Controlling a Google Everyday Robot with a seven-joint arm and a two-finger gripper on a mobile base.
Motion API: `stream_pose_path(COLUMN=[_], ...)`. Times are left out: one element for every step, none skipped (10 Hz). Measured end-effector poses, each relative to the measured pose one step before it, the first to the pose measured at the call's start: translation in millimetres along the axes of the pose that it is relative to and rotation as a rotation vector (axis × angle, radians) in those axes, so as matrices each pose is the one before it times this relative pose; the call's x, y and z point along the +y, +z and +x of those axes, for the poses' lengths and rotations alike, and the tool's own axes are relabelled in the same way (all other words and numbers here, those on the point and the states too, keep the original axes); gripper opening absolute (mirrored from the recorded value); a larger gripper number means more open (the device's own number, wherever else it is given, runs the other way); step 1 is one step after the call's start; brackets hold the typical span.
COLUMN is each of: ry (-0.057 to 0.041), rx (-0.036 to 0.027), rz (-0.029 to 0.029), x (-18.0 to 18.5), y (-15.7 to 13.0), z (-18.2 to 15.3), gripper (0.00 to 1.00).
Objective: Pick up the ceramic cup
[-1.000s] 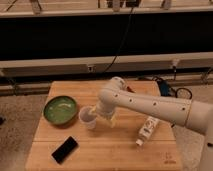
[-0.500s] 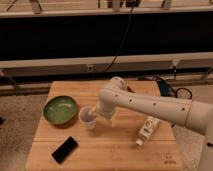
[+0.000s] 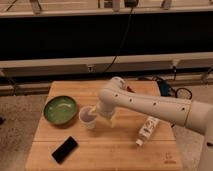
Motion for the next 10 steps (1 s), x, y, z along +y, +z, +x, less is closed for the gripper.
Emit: stream_pose_path(ry=[-0.00117, -0.00183, -0.00157, -0.00122, -0.00112, -0.00099, -0.00183, -0.00064, -0.00204, -0.00145], rx=[-0.00053, -0.00073, -0.00077, -0.00075, -0.00067, -0.00001, -0.00147, 0.00001, -0.001, -0.00077], rz=[0.00057, 0.00034, 0.0004, 0.00024, 0.00042, 0.00047, 0.00027, 0.00061, 0.00053, 0.00042], x=[-0.09, -0.15, -0.05, -0.04, -0.14, -0.07, -0.08, -0.11, -0.17, -0.18], y=[-0.02, 0.0, 0.19, 0.22, 0.12, -0.14, 0.47, -0.13, 0.22, 0.2], z=[0.15, -0.02, 0.08, -0.02, 0.02, 0.21, -0.18, 0.25, 0.04, -0.01], gripper=[0.8, 0.8, 0.8, 0.8, 0.8, 0.8, 0.8, 0.8, 0.8, 0.8])
